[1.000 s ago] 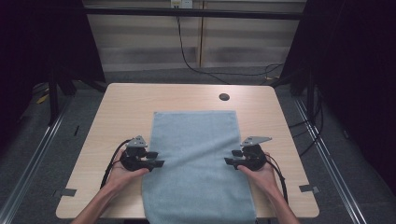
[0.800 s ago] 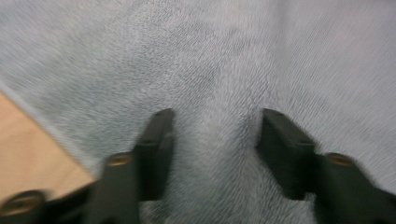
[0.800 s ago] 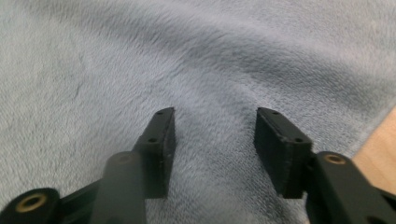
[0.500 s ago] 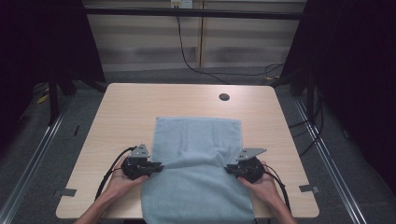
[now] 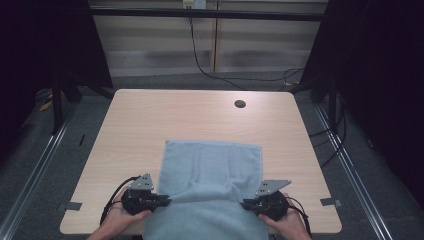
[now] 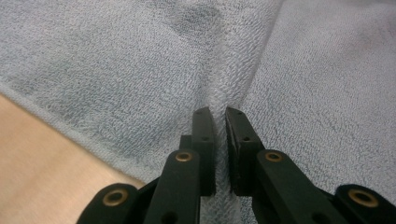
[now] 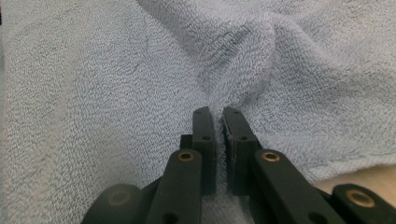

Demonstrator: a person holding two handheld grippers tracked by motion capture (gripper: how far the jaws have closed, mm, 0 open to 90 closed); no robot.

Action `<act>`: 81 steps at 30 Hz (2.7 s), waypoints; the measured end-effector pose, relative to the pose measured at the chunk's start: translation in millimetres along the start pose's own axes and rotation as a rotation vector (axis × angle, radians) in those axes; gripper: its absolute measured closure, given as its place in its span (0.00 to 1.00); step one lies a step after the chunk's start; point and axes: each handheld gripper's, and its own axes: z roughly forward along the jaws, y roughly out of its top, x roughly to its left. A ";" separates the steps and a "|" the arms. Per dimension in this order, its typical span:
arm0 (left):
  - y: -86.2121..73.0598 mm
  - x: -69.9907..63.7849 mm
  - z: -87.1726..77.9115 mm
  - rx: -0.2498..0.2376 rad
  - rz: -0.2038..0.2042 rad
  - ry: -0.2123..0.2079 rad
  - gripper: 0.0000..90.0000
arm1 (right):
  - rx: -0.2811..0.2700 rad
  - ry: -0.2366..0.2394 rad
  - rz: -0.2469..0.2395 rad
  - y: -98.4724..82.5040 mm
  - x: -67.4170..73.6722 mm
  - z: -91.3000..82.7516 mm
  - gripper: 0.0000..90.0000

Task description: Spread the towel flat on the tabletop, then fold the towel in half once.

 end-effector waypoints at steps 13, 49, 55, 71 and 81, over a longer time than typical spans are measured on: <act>24.7 17.3 -10.5 -0.110 -0.035 0.010 0.63 | -0.122 -0.026 0.060 14.0 -17.4 -15.5 0.74; 34.3 41.5 8.1 -0.054 -0.071 0.101 0.56 | -0.069 -0.343 0.197 60.2 -135.4 48.6 0.55; 49.0 65.4 -11.1 -0.151 -0.110 0.194 0.53 | -0.097 -0.309 0.178 55.9 -124.3 47.5 0.87; 56.2 124.1 18.2 -0.126 -0.200 0.295 0.44 | -0.089 -0.242 0.173 51.7 -111.2 43.7 0.92; 57.9 114.9 32.2 -0.084 -0.097 0.313 0.41 | -0.105 -0.240 0.185 49.5 -111.0 43.5 0.92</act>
